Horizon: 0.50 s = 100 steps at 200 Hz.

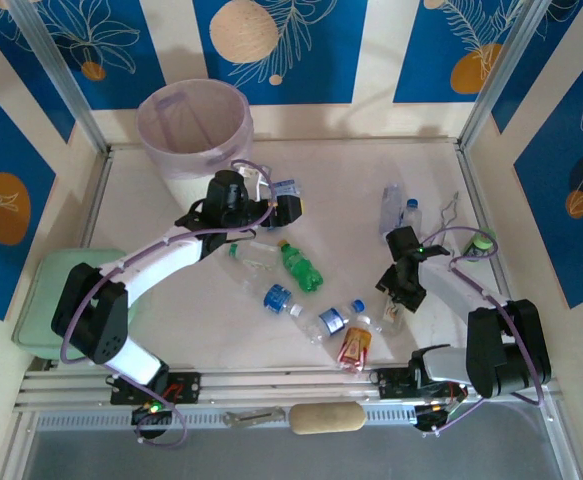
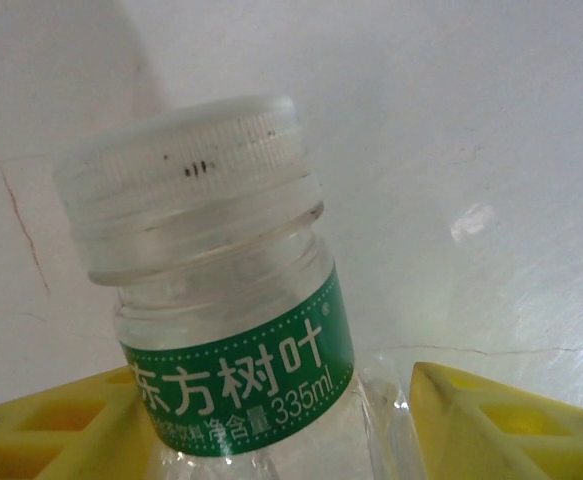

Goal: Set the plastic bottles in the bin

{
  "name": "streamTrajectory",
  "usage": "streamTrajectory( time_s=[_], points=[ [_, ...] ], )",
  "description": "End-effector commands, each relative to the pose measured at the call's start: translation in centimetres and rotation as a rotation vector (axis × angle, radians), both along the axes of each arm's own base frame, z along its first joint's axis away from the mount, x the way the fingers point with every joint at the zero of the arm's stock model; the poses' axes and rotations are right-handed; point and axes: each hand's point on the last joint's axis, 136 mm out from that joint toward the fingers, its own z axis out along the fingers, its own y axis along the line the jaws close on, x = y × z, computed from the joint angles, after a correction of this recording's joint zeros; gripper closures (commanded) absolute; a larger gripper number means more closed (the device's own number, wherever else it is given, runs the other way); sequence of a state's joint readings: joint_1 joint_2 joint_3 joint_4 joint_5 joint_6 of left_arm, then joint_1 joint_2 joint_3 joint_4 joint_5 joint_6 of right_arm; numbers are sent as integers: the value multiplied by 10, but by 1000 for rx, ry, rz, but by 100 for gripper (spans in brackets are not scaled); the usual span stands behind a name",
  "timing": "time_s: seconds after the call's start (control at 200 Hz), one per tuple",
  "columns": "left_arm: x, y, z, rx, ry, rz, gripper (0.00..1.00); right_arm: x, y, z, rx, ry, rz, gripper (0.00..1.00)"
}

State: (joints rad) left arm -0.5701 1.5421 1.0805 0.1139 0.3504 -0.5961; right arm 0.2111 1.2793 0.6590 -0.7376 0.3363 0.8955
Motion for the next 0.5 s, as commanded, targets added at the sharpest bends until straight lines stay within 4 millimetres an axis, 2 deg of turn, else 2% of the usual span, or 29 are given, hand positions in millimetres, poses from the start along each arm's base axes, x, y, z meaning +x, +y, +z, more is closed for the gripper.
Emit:
streamTrajectory(
  time_s=[0.0, 0.09, 0.2, 0.29, 0.495],
  points=[
    [0, -2, 9, -12, -26, 8, 0, 10, -4, 17, -38, -50, 27, 38],
    [0, -2, 7, -11, -21, 5, 0, 23, -5, 36, -55, -110, 51, 39],
    [2, 1, 5, 7, -12, 28, 0, 48, 2, 72, -38, -229, 104, 40],
    [6, 4, 1, 46, 11, 51, 0, 71, 24, 103, 47, -356, 202, 45],
    [0, -5, 12, -4, -14, -11, 0, 118, 81, 169, 262, -633, 320, 49]
  ],
)
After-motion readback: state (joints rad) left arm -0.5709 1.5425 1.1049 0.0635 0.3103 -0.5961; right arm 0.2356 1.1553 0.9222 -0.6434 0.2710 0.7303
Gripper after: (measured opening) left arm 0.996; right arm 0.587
